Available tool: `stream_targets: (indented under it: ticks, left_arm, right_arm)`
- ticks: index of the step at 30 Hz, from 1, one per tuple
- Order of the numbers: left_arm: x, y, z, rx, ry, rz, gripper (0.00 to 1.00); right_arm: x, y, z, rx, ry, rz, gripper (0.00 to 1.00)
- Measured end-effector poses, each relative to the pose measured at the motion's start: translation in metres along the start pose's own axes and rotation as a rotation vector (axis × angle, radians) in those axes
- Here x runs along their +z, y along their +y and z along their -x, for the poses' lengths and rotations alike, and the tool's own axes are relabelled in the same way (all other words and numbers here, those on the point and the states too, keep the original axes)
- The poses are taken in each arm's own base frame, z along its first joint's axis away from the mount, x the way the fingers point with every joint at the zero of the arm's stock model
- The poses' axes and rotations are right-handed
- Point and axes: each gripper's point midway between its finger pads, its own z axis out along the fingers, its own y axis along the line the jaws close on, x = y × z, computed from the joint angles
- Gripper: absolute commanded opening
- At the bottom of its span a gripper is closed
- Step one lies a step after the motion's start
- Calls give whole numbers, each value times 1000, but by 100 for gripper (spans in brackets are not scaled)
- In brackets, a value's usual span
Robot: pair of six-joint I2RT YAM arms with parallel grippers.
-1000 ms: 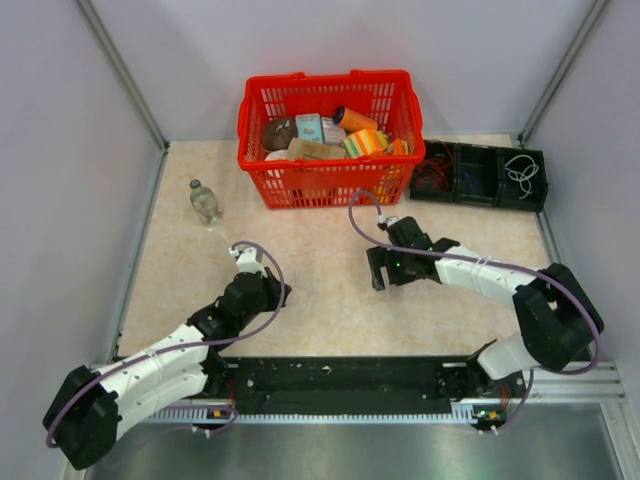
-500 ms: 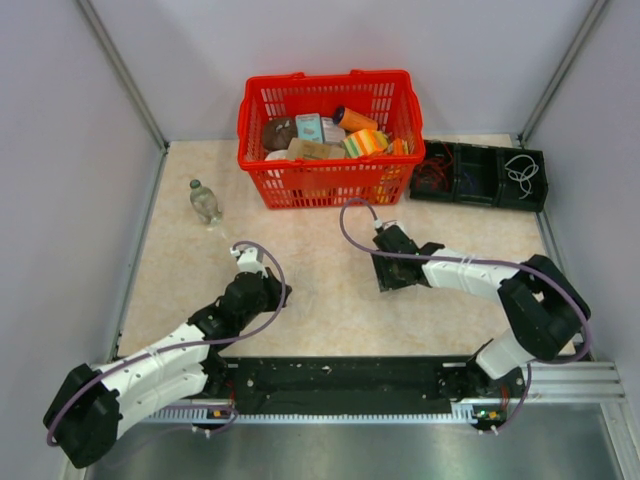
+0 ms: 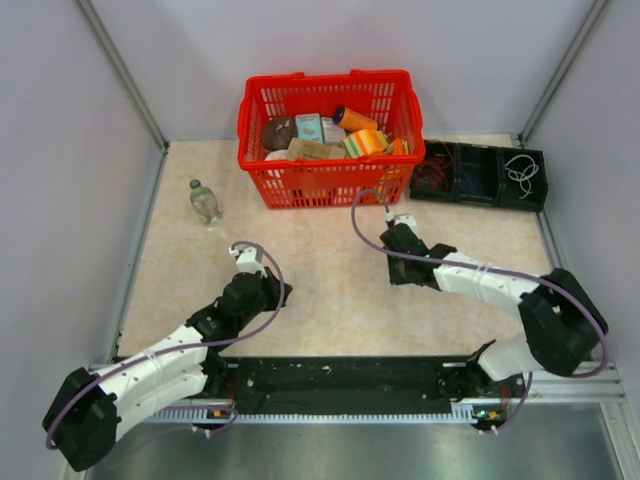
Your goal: Untangle the cables
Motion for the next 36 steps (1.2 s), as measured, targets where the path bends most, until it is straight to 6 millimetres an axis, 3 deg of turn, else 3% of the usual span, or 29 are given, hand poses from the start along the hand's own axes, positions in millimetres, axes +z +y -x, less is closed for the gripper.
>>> stream_targets:
  ticks: [5,8,15,20,23,29,36]
  left_arm:
    - [-1,1,-2,1,2,-4,0]
    - [-1,2,-3,2,0,-7,0]
    - [-4,3,-4,-1,-15,-24,0]
    - [-6,2,-3,-3,-24,-35,0]
    - [-6,1,-2,-2,-27,-41,0]
    - [-7,0,-2,-2,-28,-48,0]
    - [-7,-3,-1,-4,-33,-62,0]
  right_arm:
    - [-33,-17,42,128,-154,30,0]
    - [-52,-52,72,247,-255,-1,0]
    - [-88,-111,132,409,-379,-82,0]
    - [-127,-179,178,594,-506,-187,0]
    - [-142,-228,192,707,-551,-283,0]
    - [-142,-304,228,825,-599,-456,0]
    - [-104,-369,250,844,-590,-623,0]
